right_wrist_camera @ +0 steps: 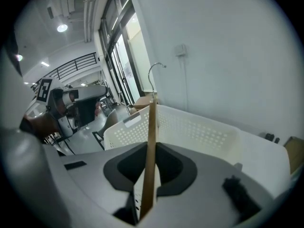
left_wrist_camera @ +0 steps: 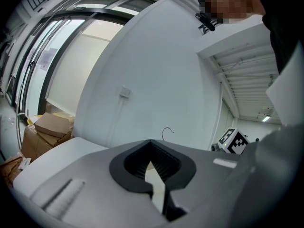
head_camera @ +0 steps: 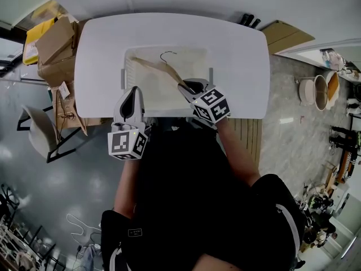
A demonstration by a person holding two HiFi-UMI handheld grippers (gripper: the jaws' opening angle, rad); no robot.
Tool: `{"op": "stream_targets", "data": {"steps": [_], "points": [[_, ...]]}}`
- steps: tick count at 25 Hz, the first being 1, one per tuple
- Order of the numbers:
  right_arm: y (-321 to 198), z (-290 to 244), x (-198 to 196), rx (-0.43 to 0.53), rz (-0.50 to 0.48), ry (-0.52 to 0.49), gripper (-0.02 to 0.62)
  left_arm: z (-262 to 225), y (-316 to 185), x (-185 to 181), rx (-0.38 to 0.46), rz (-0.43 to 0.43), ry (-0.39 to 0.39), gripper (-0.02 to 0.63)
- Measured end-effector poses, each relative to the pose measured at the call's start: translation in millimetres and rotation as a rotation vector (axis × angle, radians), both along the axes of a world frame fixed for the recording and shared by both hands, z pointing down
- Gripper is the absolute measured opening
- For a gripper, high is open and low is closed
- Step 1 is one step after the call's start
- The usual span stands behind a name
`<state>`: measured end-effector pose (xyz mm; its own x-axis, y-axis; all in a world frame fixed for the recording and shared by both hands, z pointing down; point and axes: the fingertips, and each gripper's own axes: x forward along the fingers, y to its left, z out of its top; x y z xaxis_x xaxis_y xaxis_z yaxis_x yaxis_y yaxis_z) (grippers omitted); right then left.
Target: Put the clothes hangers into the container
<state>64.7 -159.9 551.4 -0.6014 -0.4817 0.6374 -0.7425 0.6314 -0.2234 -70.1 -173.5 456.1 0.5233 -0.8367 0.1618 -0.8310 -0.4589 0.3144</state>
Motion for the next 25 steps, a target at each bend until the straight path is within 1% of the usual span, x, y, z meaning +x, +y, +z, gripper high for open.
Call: {"op": "stream_targets", "data": {"steps": [8, 25], "points": [[-6.6, 10.5, -4.7, -0.032, -0.023, 0.048, 0.061, 2.0, -5.7, 2.3, -0.003, 0.0, -0.003, 0.003], [-13.9, 30.4, -8.4, -0.102, -0.024, 0.065, 0.061, 7.4, -9.8, 5.8, -0.021, 0.003, -0.009, 0.003]]}}
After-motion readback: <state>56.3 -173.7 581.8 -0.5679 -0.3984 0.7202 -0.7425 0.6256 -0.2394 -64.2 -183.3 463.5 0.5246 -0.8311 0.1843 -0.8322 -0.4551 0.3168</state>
